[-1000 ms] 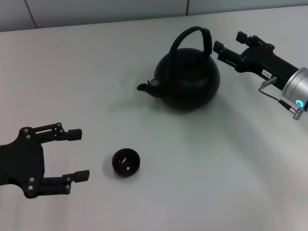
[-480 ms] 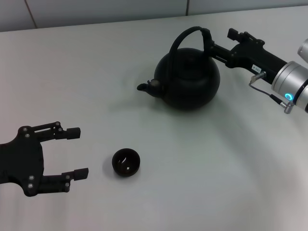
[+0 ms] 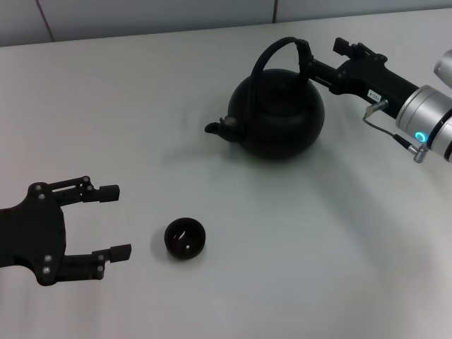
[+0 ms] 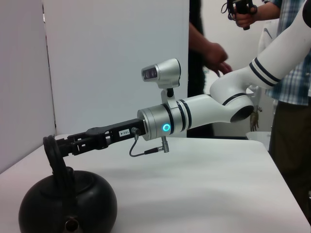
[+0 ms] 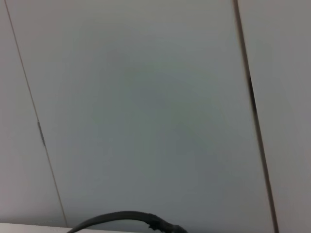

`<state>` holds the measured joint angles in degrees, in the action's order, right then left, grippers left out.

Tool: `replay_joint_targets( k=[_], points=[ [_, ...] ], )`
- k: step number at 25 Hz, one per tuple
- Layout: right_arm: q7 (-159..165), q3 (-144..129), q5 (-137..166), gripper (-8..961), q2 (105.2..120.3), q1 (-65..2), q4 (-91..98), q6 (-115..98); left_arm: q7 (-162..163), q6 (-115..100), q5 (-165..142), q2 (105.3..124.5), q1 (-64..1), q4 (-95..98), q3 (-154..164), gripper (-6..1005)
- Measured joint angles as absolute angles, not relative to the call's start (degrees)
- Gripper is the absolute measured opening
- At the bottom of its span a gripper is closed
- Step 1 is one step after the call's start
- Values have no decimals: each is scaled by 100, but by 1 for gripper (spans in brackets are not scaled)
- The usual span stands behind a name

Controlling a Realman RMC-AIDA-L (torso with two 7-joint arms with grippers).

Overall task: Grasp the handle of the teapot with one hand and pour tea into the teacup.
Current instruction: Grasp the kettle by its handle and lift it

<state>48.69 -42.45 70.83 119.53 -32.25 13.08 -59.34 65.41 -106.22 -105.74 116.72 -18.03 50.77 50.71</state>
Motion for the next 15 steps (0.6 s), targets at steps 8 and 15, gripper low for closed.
replay_joint_targets(
  k=[8,15],
  points=[
    [5032,-4312,7078,782,11943,-3352,1258,-5769,6545,-10582,-10573,11669,-1802,5079,5071,784],
    [4822,-4259,7074,641,11946,-3395,1292,-5755,6545,-10519,-10573,11703,-1807,5073,5071,784]
  ],
)
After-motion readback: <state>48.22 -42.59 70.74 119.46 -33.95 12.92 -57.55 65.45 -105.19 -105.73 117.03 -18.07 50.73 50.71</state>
